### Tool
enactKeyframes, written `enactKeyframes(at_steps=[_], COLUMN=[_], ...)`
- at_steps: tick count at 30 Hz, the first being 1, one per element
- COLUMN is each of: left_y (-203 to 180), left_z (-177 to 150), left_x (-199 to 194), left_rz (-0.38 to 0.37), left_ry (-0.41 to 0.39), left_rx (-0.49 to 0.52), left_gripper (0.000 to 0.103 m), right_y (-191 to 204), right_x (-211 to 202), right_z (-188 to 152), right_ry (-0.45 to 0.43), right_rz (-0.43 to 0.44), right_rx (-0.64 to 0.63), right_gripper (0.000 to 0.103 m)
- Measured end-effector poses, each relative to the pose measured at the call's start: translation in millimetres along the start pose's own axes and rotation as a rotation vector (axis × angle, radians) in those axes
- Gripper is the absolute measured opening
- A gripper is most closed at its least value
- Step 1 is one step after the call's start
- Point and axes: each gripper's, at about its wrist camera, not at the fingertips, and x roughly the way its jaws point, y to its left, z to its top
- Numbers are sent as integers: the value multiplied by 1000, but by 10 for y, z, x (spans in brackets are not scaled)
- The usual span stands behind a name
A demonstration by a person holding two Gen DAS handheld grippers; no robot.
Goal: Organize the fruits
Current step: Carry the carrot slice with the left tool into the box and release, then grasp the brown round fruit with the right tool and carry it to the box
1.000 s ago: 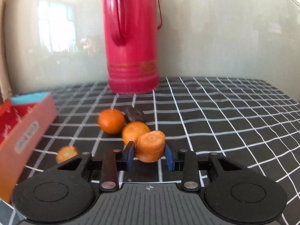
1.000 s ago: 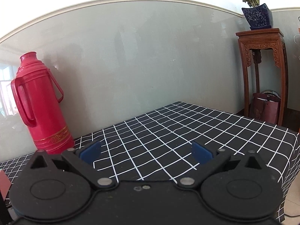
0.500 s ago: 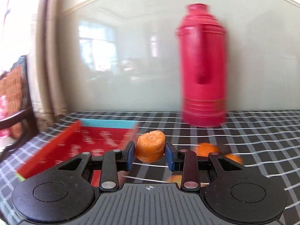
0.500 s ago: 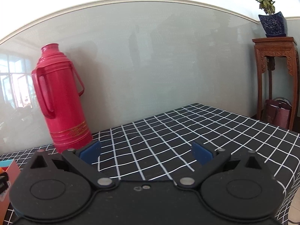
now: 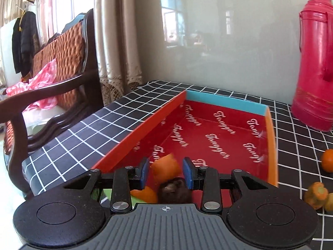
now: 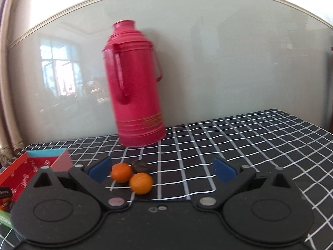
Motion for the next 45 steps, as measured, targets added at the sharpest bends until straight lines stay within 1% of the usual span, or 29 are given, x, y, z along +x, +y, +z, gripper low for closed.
enactKeyframes(at_steps=[1,2,3,5,6,8,10,11,12,13,14,15,16,17,19,20,21,24,29,33,37,41,43,45], left_y=[36,65,91,135,153,187,210,219,229,245,263,283,304,327,376,396,409,423,415,431,480,552,581,601], left_z=[2,4,8,8,10,14,28,30,36,43,49,57,63,69,61,51,40,21,0,-6,-11,-7,-9,-7], left_x=[-9,-20,-37,-90,-124,-191,-252,-283,-311,-336,-368,-399,-431,-464,-538,-571,-601,-635,-591,-558,-501,-441,-434,-446], left_rz=[-4,-10,-12,-19,-18,-37,-48,-51,-55,-60,-66,-71,-76,-80,-85,-83,-80,-67,-67,-60,-43,-24,-15,-5], left_ry=[-3,-6,-8,-26,-36,-63,-85,-97,-107,-115,-122,-130,-137,-144,-163,-173,-181,-201,-193,-184,-169,-148,-147,-154], left_rx=[-4,-5,-7,-25,-31,-27,-21,-16,-11,-7,-6,-5,-3,1,10,13,17,26,37,30,16,-12,-24,-32], left_gripper=[36,39,54,72,74,75,75,75,75,75,75,75,75,75,77,79,82,85,85,86,87,88,88,89], right_y=[57,114,170,277,330,445,529,556,570,576,578,570,558,541,509,498,490,482,474,485,446,450,469,505], right_x=[12,26,44,74,87,125,164,182,196,221,239,265,293,315,359,383,407,464,564,624,652,621,557,465], right_z=[-11,-20,-29,-52,-67,-99,-142,-166,-187,-198,-209,-218,-223,-232,-256,-275,-284,-314,-350,-351,-348,-345,-309,-254], right_ry=[6,13,21,40,50,75,103,119,133,147,160,172,186,200,224,235,244,267,301,308,317,305,271,223], right_rz=[18,35,51,91,113,147,172,182,188,190,188,181,174,165,146,141,139,145,159,177,195,192,185,208], right_rx=[-10,-22,-32,-54,-68,-107,-136,-141,-140,-137,-131,-124,-115,-106,-91,-89,-86,-67,-30,-10,41,42,24,5], right_gripper=[97,97,96,95,92,87,73,70,63,58,57,49,39,36,34,34,32,30,24,18,17,16,16,16])
